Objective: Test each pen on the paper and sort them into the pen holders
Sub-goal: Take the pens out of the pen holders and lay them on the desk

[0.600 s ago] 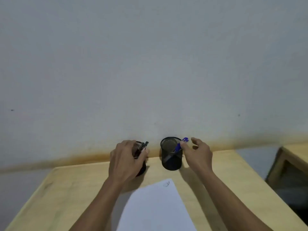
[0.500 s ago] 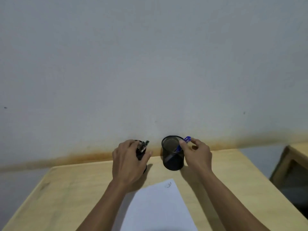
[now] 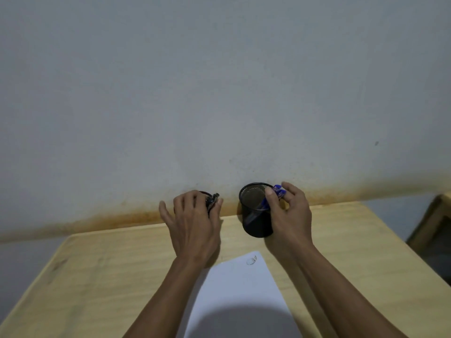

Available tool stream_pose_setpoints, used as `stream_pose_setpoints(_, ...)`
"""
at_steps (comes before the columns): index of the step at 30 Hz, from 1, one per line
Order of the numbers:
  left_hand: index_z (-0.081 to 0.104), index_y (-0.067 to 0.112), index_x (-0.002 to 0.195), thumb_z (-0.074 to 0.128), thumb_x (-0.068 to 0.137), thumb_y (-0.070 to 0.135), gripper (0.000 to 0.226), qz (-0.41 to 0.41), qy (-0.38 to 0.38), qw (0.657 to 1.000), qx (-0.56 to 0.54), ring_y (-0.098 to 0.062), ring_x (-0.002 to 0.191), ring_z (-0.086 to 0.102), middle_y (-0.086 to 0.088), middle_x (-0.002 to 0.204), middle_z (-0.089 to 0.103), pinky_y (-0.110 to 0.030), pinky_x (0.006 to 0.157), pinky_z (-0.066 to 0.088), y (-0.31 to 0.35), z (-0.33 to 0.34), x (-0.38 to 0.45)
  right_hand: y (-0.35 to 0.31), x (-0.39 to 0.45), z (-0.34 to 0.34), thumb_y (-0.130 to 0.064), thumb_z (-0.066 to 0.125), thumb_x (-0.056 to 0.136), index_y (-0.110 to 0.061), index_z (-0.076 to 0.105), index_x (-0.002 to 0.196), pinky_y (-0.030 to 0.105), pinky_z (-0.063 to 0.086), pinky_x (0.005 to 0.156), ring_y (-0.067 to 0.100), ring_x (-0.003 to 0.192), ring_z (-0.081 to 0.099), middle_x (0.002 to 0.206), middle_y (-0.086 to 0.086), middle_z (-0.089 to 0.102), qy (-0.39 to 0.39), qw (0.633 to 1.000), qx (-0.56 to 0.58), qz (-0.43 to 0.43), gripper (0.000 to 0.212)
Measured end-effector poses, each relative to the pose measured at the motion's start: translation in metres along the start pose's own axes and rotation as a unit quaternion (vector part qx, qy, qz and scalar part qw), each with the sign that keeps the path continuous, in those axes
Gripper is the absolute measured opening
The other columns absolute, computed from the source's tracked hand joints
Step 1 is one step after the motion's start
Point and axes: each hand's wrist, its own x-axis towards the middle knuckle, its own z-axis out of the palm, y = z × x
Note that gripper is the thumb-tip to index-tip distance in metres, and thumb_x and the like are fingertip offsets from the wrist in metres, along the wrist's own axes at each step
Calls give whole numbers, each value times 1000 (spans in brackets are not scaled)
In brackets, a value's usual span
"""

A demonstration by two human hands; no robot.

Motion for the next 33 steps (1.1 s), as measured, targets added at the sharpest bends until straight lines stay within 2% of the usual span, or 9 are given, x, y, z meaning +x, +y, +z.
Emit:
stream_pose_setpoints(4,55,26,101,32,99,53,36,-27,8,999,-45,-18,114,44,9,110,58,-59,111,9,2,-3,2,-9,4,-1,-49,72,87,-40,59,114,44,54,101,18,120,64,124,-3,70,-3,1000,13,-7,32)
stream_pose_setpoints(9,55,22,102,39,99,42,25,-35,57,988,-142,-20,119,41,5,111,58,-61,112,5,10,-23,13,-48,8,-9,-37,70,94,-11,69,122,5,48,69,-17,84,64,101,-22,67,19,998,32,-55,39)
stream_pose_setpoints(11,55,19,102,40,99,40,26,-28,83,978,-188,-21,119,42,3,111,58,-61,112,6,15,-41,20,-71,7,-16,-39,69,94,-20,75,98,11,44,69,-8,79,62,95,-14,70,40,994,48,-89,20)
stream_pose_setpoints(13,55,17,104,44,99,36,23,-17,118,969,-215,-21,117,42,2,110,57,-60,111,8,17,-67,25,-95,3,-27,-41,67,95,-25,69,72,20,42,67,1,70,54,80,-10,68,55,990,44,-125,28)
stream_pose_setpoints(17,56,16,106,47,99,33,21,8,162,969,-186,-24,116,43,1,110,57,-58,110,11,-1,-125,15,-128,-18,-62,-41,65,96,-20,75,80,27,51,76,3,75,68,78,-12,75,12,980,12,-197,28)
stream_pose_setpoints(23,45,28,94,43,98,29,4,64,-56,996,21,-23,112,44,8,105,53,-60,109,10,-74,-127,-51,-93,-51,-85,-41,63,96,-25,61,64,36,47,64,23,64,61,64,2,67,-146,927,-293,-184,36)
stream_pose_setpoints(27,45,27,100,31,97,33,16,47,-205,972,101,-22,122,40,7,116,51,-59,113,5,-92,-98,-78,-53,-60,-71,-47,51,101,-26,63,84,35,35,64,32,87,62,82,2,64,-232,806,-514,-182,29)
stream_pose_setpoints(29,48,25,116,35,100,37,23,48,-245,958,144,-22,128,36,7,126,49,-58,114,4,-97,-82,-81,-35,-63,-66,-42,45,104,-20,64,98,34,31,69,31,89,58,86,2,59,-240,764,-566,-196,30)
stream_pose_setpoints(33,49,24,121,36,101,44,31,35,-256,956,139,-22,125,40,5,127,50,-56,113,12,-103,-61,-78,-8,-57,-61,-42,43,105,-19,63,100,35,30,72,28,98,57,89,0,59,-242,752,-586,-180,31)
